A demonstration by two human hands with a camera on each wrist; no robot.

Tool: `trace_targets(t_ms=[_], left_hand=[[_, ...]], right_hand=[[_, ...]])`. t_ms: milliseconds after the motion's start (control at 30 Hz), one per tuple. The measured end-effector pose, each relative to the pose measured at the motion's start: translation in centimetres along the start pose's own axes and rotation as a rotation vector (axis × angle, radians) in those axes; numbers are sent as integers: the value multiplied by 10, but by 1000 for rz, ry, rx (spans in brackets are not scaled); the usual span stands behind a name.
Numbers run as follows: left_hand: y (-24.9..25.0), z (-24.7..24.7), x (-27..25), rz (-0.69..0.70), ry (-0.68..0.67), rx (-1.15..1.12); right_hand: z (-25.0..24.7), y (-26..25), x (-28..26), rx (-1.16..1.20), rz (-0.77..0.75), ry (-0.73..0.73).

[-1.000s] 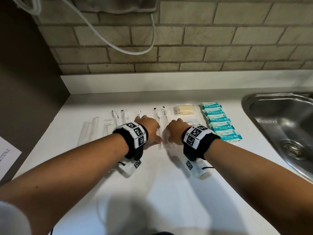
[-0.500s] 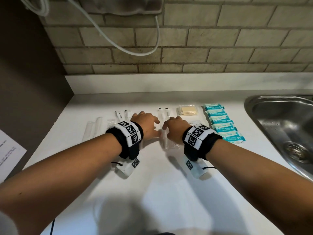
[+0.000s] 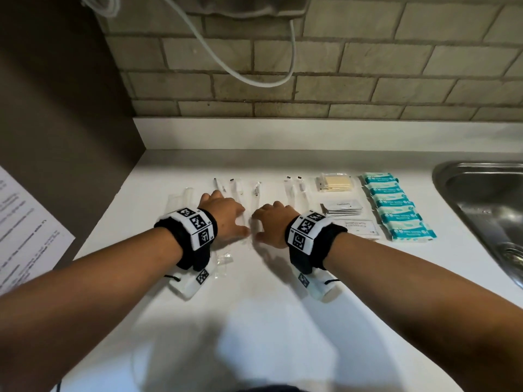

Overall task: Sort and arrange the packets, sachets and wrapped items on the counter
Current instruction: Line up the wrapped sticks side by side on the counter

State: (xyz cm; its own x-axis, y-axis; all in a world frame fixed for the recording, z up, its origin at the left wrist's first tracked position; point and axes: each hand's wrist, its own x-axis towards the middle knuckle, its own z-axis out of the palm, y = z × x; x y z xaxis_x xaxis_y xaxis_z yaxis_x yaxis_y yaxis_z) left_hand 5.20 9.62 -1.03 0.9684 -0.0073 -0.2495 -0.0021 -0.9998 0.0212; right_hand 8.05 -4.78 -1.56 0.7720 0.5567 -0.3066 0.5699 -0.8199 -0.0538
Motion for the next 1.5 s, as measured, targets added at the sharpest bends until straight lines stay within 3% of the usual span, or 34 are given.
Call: trace_targets(t_ms=[500,967,1100,1267,1500], left_hand=[[8,8,26,242,-17,9],[5,14,35,200,-43,3],[4,8,31,207,19,-47],[-17,-8,25,87,119,-42],[-39,1,19,37,54,75]], right_hand=[[0,23,-6,-50,131,10],[4,27,-3,-84,115,-2],[2,25,-1,-63,108,28],[-5,14,7,-31,42,50],[1,6,17,-98,33,-29]])
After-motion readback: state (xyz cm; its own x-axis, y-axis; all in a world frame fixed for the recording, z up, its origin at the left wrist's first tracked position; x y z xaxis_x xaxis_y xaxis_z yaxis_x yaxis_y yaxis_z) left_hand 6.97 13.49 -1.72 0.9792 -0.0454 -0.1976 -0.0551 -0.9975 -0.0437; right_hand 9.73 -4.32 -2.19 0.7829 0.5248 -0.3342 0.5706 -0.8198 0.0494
